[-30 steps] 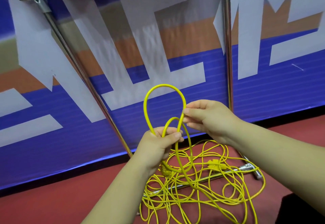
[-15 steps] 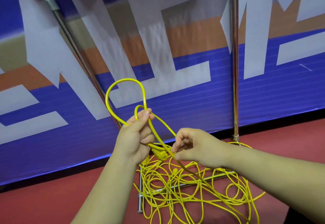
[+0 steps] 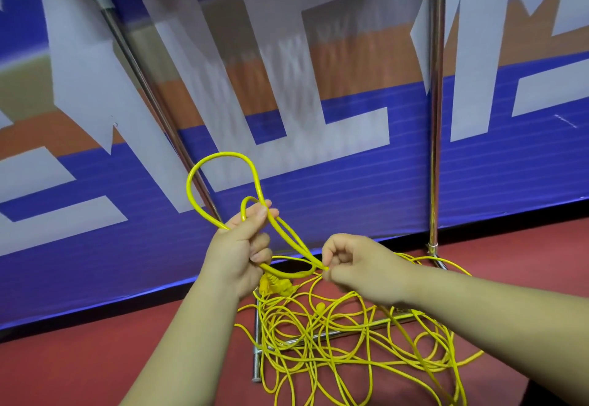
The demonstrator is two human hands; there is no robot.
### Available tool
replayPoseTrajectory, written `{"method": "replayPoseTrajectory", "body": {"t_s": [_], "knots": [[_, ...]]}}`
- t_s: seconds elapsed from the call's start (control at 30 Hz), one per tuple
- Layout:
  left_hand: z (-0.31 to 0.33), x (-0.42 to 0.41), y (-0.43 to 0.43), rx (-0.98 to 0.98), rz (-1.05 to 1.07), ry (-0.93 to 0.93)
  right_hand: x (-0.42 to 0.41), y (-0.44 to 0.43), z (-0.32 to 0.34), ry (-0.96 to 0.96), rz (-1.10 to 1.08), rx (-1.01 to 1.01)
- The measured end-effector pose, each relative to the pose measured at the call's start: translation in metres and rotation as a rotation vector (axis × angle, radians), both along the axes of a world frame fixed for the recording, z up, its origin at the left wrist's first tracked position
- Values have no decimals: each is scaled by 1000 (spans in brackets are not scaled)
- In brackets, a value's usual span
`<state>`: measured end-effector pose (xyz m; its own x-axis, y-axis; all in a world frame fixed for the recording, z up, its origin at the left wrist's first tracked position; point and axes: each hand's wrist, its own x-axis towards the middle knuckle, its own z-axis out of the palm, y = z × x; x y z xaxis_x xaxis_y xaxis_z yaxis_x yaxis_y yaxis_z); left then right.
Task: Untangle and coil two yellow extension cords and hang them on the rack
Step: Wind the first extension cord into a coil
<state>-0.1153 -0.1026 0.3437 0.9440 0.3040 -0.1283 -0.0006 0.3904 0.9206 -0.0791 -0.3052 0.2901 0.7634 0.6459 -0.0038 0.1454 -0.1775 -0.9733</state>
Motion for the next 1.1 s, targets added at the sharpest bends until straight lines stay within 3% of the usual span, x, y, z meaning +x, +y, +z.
{"method": "replayPoseTrajectory", "body": {"t_s": [0.2, 0.27, 0.37, 0.53, 0.67, 0.87, 1.1], "knots": [[-17, -1, 4, 329, -54, 260, 24, -11, 4, 106, -365, 140], [-14, -2, 1, 323, -105, 311, 36, -18, 3, 13, -499, 78], [-3, -3, 0, 278, -174, 394, 50, -33, 2, -290, -610, -211], [1, -5, 0, 432, -205, 468, 56, -43, 0, -584, -499, -522], [-2, -6, 1, 562, -124, 485, 57, -42, -8, -602, -354, -741], [-22, -3, 21, 712, 38, 497, 56, -46, -14, -604, -197, -898], [-5, -4, 20, 297, -21, 331, 53, -47, -18, -616, -109, -948]]}}
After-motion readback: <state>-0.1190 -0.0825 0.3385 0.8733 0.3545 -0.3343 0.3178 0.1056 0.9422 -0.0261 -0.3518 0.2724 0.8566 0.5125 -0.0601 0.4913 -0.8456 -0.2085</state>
